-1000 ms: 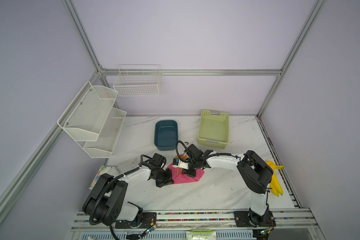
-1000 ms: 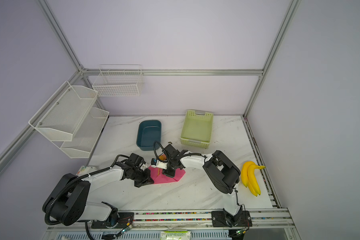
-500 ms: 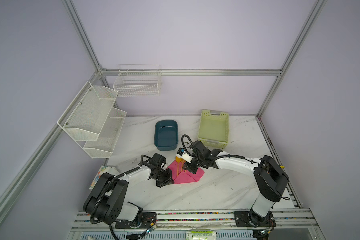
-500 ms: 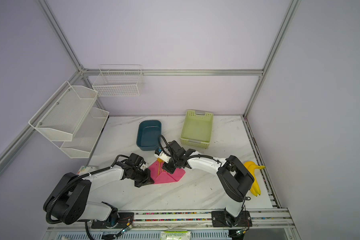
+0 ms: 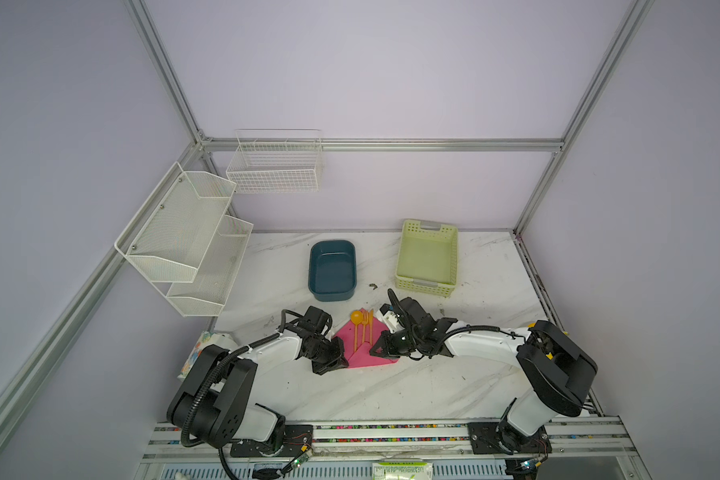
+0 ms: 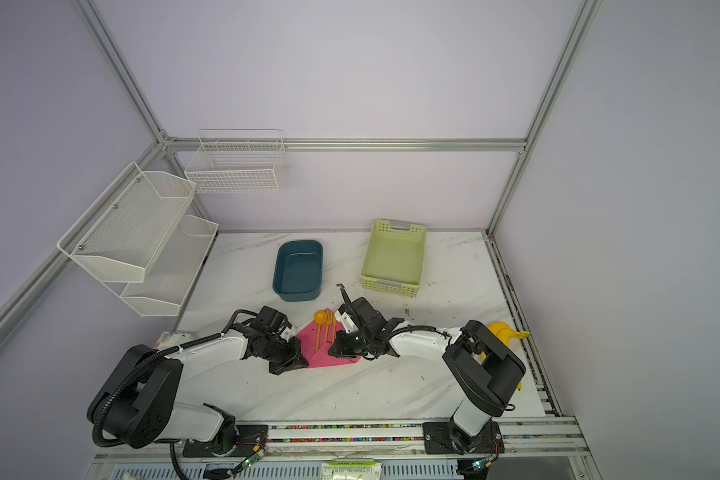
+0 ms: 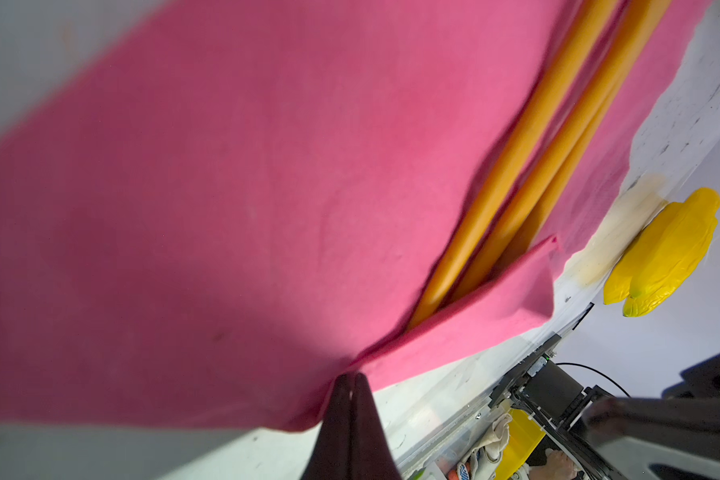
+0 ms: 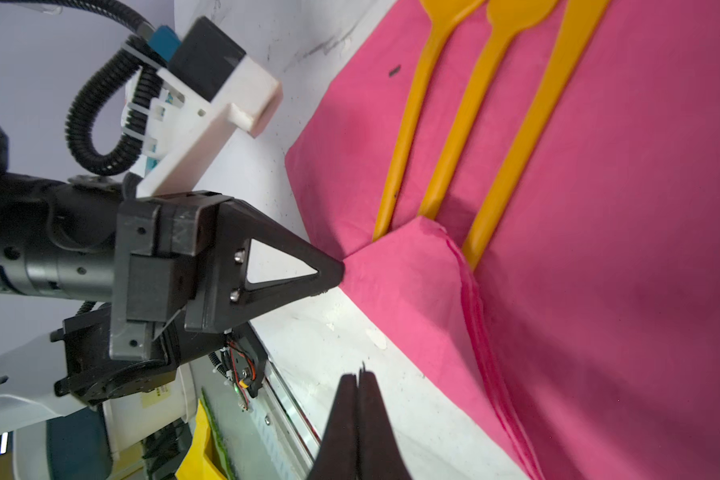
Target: Place the utensils on the paper napkin and roll it up
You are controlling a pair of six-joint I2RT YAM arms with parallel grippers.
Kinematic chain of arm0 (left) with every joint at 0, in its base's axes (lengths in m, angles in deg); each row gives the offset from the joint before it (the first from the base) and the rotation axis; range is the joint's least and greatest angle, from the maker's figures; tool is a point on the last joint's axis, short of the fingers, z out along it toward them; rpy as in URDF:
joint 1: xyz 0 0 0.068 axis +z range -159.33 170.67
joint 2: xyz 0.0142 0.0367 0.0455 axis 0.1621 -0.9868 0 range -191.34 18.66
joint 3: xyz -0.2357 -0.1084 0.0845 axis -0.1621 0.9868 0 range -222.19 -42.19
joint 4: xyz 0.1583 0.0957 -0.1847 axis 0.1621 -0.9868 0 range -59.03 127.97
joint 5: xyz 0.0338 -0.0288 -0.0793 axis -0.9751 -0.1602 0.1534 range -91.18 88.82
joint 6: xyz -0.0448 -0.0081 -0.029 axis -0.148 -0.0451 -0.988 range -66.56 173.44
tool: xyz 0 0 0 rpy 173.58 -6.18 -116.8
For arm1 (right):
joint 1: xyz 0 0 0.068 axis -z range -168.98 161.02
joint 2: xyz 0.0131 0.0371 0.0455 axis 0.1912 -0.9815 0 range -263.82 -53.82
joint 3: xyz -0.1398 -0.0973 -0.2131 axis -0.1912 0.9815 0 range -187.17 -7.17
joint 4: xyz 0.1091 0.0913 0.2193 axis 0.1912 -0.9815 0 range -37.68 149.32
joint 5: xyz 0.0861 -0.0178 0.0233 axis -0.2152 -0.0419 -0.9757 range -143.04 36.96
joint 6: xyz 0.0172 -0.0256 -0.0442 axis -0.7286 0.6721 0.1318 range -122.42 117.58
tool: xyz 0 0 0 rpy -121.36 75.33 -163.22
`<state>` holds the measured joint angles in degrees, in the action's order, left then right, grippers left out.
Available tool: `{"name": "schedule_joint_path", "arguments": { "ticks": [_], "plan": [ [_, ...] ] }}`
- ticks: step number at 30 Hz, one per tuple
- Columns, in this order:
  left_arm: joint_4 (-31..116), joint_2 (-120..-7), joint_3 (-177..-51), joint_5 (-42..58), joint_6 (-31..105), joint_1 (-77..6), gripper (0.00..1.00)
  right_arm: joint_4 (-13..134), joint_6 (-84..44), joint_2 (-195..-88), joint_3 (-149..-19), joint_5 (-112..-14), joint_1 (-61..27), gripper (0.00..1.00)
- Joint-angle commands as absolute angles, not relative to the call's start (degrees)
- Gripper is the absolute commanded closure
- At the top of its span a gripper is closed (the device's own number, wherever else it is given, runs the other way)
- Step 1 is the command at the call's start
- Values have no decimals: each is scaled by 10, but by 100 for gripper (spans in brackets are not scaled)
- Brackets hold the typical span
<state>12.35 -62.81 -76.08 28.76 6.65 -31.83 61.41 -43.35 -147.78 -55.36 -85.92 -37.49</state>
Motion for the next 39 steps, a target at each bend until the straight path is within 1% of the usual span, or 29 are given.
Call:
{"name": "schedule_joint_path", "arguments": {
  "ticks": [1, 23, 30, 31, 34, 39],
  "plan": [
    [116, -644, -743, 266, 76, -318, 100, 645, -490, -1490, -546, -874, -371, 96],
    [96, -638, -762, 260, 75, -318, 100, 632, -484, -1540, -519, -848, -347, 97],
    [81, -629, -813, 279, 74, -318, 100, 631, -485, -1543, -512, -845, -341, 98],
    [79, -609, -824, 285, 75, -318, 100, 630, -484, -1544, -512, -845, -341, 98],
    [75, -603, -854, 298, 74, -319, 100, 628, -480, -1545, -512, -845, -340, 98],
    [75, -615, -893, 309, 73, -341, 100, 627, -481, -1543, -511, -843, -339, 98]
  ]
}}
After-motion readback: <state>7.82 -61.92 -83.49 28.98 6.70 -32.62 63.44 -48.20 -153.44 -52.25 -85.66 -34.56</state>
